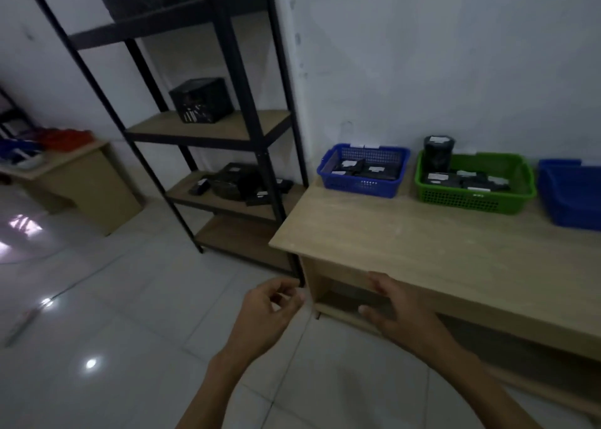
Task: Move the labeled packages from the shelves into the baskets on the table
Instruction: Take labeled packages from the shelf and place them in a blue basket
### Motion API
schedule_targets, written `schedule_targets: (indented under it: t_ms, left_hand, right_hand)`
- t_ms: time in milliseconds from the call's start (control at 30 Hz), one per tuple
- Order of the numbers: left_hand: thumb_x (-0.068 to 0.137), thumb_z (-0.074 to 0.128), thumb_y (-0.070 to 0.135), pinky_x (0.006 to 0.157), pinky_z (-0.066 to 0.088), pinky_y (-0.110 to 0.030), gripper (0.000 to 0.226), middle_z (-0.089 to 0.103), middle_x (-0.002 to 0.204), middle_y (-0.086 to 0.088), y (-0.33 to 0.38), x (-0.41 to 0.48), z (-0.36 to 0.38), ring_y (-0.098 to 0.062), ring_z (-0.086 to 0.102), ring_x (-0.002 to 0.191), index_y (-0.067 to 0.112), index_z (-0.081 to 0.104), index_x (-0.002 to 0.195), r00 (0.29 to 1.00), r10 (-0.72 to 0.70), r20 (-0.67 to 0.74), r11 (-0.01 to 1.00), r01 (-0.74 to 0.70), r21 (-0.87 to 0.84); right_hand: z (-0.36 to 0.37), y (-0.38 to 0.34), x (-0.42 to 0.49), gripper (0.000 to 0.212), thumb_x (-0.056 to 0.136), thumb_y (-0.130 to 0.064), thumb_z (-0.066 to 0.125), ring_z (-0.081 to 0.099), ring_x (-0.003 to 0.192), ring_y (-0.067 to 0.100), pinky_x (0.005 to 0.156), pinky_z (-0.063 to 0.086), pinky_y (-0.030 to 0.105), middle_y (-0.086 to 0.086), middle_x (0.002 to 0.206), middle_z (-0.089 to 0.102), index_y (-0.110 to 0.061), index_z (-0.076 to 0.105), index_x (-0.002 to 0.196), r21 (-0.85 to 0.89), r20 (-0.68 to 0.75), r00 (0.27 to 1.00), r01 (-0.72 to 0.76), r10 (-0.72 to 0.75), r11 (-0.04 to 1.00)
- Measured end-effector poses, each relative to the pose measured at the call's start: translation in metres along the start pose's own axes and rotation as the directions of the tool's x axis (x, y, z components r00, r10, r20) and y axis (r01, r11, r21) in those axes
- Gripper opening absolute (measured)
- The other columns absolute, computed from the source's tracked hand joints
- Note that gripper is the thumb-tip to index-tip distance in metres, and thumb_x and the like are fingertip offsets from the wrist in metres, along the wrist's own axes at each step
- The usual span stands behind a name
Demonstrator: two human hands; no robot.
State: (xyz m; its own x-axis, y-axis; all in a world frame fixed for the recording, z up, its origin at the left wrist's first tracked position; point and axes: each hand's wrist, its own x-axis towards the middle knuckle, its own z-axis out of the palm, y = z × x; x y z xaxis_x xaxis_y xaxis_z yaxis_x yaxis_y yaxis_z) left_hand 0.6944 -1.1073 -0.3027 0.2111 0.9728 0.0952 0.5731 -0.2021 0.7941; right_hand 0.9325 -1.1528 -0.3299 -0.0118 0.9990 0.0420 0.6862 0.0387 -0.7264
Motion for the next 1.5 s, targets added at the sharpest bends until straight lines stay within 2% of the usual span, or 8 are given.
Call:
schedule_targets:
  t_ms: [100,300,500,733,967,1167,1333,1500]
  left_hand:
    - [0.087,0.068,0.028,0.063,0.045,-0.007,0.017,0.067,0.088,0.012,-0.019,-0.024,-0.036,0.003,0.059,0.078,0.025,0.068,0.103,0.999,-0.015,-0.041,1.000,0.016,0.009]
    - [0.086,0.067,0.038,0.062,0.044,-0.006,0.025,0.065,0.095,0.012,-0.069,-0.059,-0.112,0.002,0.060,0.081,0.030,0.063,0.109,0.997,-0.072,-0.001,0.996,0.072,0.045]
    - [0.084,0.068,0.038,0.061,0.042,-0.003,0.027,0.064,0.097,0.015,-0.146,-0.084,-0.198,0.003,0.060,0.083,0.027,0.065,0.109,0.999,-0.043,0.001,0.998,0.042,0.046]
    - [0.080,0.071,0.043,0.081,0.042,-0.016,0.042,0.058,0.113,0.018,-0.225,-0.080,-0.273,0.003,0.053,0.103,0.028,0.061,0.118,0.998,0.011,-0.055,0.999,-0.009,0.047]
    - [0.082,0.070,0.039,0.084,0.043,-0.021,0.040,0.057,0.117,0.011,-0.289,0.009,-0.315,-0.004,0.053,0.105,0.027,0.060,0.120,0.998,0.001,-0.058,0.996,0.004,0.086]
    - [0.083,0.068,0.042,0.084,0.044,-0.021,0.044,0.057,0.121,0.009,-0.341,0.099,-0.346,-0.002,0.053,0.106,0.027,0.058,0.123,0.993,-0.113,0.026,0.984,0.108,0.141]
    - [0.083,0.068,0.042,0.086,0.048,-0.025,0.044,0.058,0.118,0.011,-0.371,0.195,-0.371,-0.002,0.054,0.105,0.027,0.058,0.124,0.987,-0.161,-0.009,0.978,0.161,0.129]
    - [0.084,0.064,0.047,0.084,0.048,-0.022,0.047,0.056,0.119,0.011,-0.412,0.265,-0.386,-0.001,0.053,0.106,0.029,0.054,0.127,0.975,-0.220,0.044,0.971,0.214,0.109]
  right_hand:
    - [0.026,-0.037,-0.011,0.060,0.089,-0.042,0.058,0.044,0.125,0.007,0.091,0.033,0.014,-0.012,0.137,0.046,-0.030,0.034,0.142,-0.070,0.045,0.998,0.048,-0.045,0.996]
    - [0.083,-0.113,-0.018,0.062,0.090,-0.045,0.055,0.039,0.129,0.009,0.104,0.034,0.026,-0.008,0.144,0.040,-0.027,0.031,0.144,-0.185,0.097,0.988,0.139,-0.122,0.973]
    - [0.167,-0.186,-0.008,0.060,0.089,-0.042,0.059,0.042,0.127,0.011,0.100,0.035,0.024,-0.004,0.142,0.042,-0.024,0.036,0.142,-0.208,0.057,0.992,0.121,-0.111,0.971]
    - [0.260,-0.244,0.015,0.060,0.087,-0.044,0.059,0.045,0.124,0.013,0.100,0.039,0.028,-0.004,0.141,0.044,-0.024,0.039,0.139,-0.192,0.040,0.998,0.061,-0.054,0.980]
    - [0.305,-0.258,0.114,0.060,0.087,-0.043,0.060,0.044,0.125,0.012,0.102,0.038,0.029,-0.006,0.141,0.043,-0.026,0.037,0.140,-0.215,0.077,0.996,0.066,-0.050,0.974]
    - [0.341,-0.264,0.239,0.060,0.088,-0.041,0.060,0.044,0.125,0.011,0.100,0.036,0.025,-0.004,0.141,0.044,-0.024,0.036,0.141,-0.169,0.153,0.988,0.046,-0.020,0.984]
    - [0.364,-0.272,0.341,0.061,0.088,-0.042,0.060,0.043,0.126,0.009,0.097,0.033,0.020,-0.007,0.142,0.042,-0.025,0.036,0.141,-0.151,0.177,0.984,0.037,-0.010,0.988]
    - [0.393,-0.277,0.428,0.062,0.087,-0.042,0.061,0.042,0.128,0.011,0.101,0.036,0.024,-0.007,0.143,0.041,-0.025,0.035,0.141,-0.145,0.255,0.966,0.010,0.028,0.989]
